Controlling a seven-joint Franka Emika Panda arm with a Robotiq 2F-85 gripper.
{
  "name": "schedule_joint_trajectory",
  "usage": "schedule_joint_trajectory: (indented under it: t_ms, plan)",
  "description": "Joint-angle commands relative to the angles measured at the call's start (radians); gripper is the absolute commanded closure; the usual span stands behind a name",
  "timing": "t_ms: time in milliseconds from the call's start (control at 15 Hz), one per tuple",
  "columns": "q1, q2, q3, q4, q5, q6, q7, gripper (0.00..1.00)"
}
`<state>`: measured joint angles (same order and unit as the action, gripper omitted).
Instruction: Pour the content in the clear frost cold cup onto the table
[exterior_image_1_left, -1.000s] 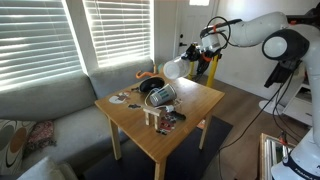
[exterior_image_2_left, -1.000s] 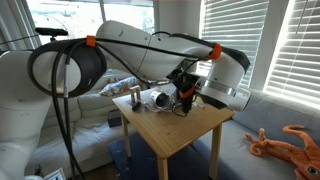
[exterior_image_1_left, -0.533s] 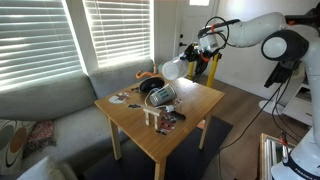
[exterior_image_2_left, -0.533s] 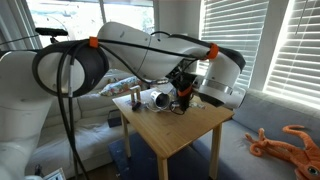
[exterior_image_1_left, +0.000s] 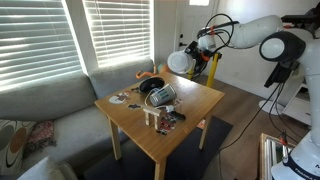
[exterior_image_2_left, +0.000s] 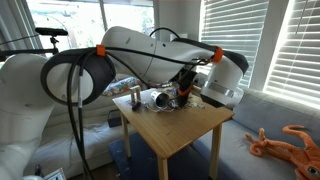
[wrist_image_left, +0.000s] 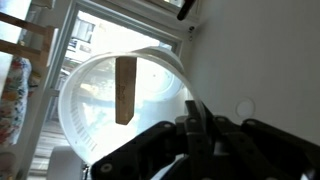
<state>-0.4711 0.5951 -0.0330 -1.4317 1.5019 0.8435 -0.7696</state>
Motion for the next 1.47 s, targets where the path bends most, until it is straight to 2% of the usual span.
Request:
schedule_joint_trajectory:
  t_ms: [0,67,133,200,267,333,400,467,533,600,667,867,1067,1400]
  plan:
    - [-0.168,0.066,0.267,0.037,0.05,-0.002,0.056,0.99]
    - [-0.118,0.067,0.187,0.04,0.059,-0.033,0.055,0.99]
    - [-0.181,0.088,0.291,0.049,0.025,-0.01,0.065,0.99]
    - [-0.205,0.096,0.329,0.044,0.019,0.0,0.077,0.99]
    - [-0.173,0.094,0.28,0.056,-0.005,-0.001,0.06,0.99]
    - [-0.163,0.095,0.261,0.055,-0.011,-0.012,0.059,0.99]
    - [-0.248,0.13,0.398,0.051,0.013,-0.01,0.112,0.99]
    - [-0.178,0.107,0.281,0.059,-0.014,0.001,0.071,0.99]
    - [-0.272,0.147,0.436,0.049,0.024,-0.011,0.14,0.99]
    - [-0.233,0.131,0.368,0.053,0.012,0.001,0.119,0.99]
    - [-0.218,0.129,0.342,0.061,-0.003,0.001,0.106,0.99]
    - [-0.215,0.125,0.331,0.068,-0.024,-0.002,0.113,0.99]
    - [-0.204,0.054,0.301,0.073,-0.143,0.003,0.078,0.99]
    - [-0.244,-0.084,0.327,0.071,-0.307,0.0,0.058,0.99]
